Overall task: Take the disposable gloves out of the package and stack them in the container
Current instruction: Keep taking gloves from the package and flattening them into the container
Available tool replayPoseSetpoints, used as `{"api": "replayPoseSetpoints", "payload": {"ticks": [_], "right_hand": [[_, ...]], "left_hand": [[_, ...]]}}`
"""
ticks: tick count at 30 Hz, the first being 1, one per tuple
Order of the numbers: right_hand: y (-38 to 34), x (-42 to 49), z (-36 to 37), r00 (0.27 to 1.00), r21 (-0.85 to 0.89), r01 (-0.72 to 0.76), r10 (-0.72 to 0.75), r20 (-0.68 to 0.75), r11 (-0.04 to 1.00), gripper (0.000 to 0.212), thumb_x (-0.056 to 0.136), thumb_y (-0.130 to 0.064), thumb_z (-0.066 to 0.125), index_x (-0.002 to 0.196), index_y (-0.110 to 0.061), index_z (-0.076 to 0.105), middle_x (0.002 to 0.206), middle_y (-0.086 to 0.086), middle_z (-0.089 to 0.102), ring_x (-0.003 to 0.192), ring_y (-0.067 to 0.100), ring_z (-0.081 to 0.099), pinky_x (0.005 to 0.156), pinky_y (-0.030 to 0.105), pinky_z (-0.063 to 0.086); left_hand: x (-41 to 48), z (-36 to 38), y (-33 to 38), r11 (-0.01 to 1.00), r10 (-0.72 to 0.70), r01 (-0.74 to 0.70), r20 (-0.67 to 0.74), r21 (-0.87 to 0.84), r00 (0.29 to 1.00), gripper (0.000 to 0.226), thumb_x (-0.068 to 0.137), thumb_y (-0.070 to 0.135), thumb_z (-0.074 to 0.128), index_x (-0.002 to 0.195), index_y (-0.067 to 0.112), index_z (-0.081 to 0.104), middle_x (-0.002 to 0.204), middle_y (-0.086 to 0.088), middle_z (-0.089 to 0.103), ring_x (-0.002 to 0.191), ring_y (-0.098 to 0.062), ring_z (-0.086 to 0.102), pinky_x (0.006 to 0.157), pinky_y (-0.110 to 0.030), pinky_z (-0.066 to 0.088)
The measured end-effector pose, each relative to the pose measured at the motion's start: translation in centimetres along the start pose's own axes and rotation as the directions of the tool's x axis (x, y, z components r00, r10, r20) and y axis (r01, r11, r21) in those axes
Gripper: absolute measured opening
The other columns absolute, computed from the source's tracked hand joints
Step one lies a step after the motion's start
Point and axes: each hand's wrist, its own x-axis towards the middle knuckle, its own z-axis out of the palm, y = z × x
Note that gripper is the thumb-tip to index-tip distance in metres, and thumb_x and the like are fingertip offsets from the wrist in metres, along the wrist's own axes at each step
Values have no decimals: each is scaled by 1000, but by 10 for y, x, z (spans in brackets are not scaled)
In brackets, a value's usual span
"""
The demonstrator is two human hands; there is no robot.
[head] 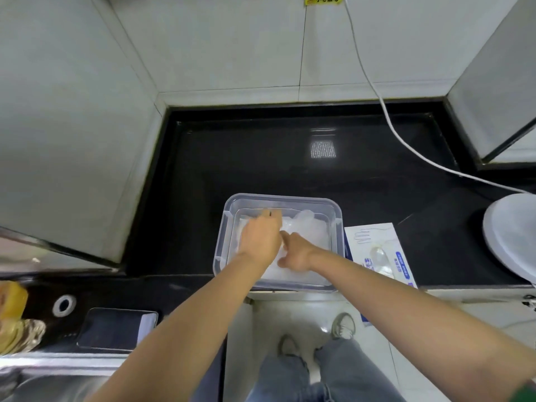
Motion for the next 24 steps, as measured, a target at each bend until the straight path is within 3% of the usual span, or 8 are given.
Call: {"api": "replayPoseSetpoints", "payload": {"ticks": [2, 5, 9, 12, 15, 18, 20, 24], "right_hand": [[4, 3, 2, 999, 49, -29, 28, 21, 998, 73, 94, -13, 60, 154, -19, 19, 141, 12, 39, 115, 29, 56, 93, 37, 53], [12, 2, 1, 995, 192, -94, 88, 40, 977, 84, 92, -8, 59, 157, -27, 9, 146, 9, 34, 113, 28, 58, 87, 39, 58], [21, 1, -3, 985, 181, -161, 170, -38, 970, 92, 93, -12, 58, 156, -33, -6, 146, 11, 34, 114, 31, 56, 68, 33, 61], [24, 1, 0, 975, 126, -219, 221, 5, 967, 103, 91, -9, 58, 153, -39, -19, 161, 10, 8, 122, 33, 51, 47, 25, 49], [19, -2, -2, 971, 116, -237, 230, 66, 965, 106, 91, -9, 59, 151, -39, -23, 163, 6, -2, 113, 33, 57, 53, 26, 50], [10, -10, -12, 983, 175, -185, 180, 44, 967, 83, 97, -21, 57, 158, -26, 0, 152, 12, 31, 99, 29, 63, 79, 35, 59], [6, -18, -22, 992, 228, -66, 89, -92, 971, 58, 98, -20, 55, 151, -17, 31, 137, 11, 50, 99, 29, 65, 86, 37, 58], [6, -47, -45, 892, 405, 288, -89, -444, 868, 20, 97, -10, 53, 113, -13, 66, 93, 3, 65, 70, 15, 63, 56, 21, 54]], "left_hand": [[5, 12, -2, 991, -89, 109, 220, -82, 971, 37, 94, 18, 58, 130, 12, 49, 123, -12, 59, 108, -28, 60, 87, -32, 51], [6, 28, -17, 963, -201, 257, 428, -76, 881, 74, 89, 30, 66, 148, 17, 23, 143, -15, 39, 124, -31, 48, 96, -34, 46], [-1, 35, -33, 953, -210, 289, 495, -87, 843, 95, 84, 22, 72, 149, 29, 3, 152, -15, 10, 124, -34, 44, 93, -35, 50], [-4, 38, -33, 966, -200, 255, 509, -41, 837, 99, 85, 14, 69, 150, 30, -3, 155, -15, 0, 129, -35, 39, 101, -39, 47], [-4, 36, -31, 973, -192, 230, 537, -4, 822, 100, 85, 14, 69, 152, 28, -4, 155, -16, 1, 129, -35, 40, 101, -39, 46], [-6, 25, -29, 981, -172, 196, 536, 13, 827, 87, 88, 23, 66, 153, 25, 8, 154, -16, 14, 126, -35, 46, 98, -36, 48], [-9, 15, -25, 986, -152, 164, 396, 2, 906, 60, 94, 28, 58, 147, 20, 30, 144, -12, 40, 120, -29, 53, 92, -32, 48], [-11, -9, -1, 979, -163, 171, 72, -114, 984, 21, 98, 24, 50, 116, 17, 60, 108, -5, 67, 95, -20, 64, 72, -25, 48]]}}
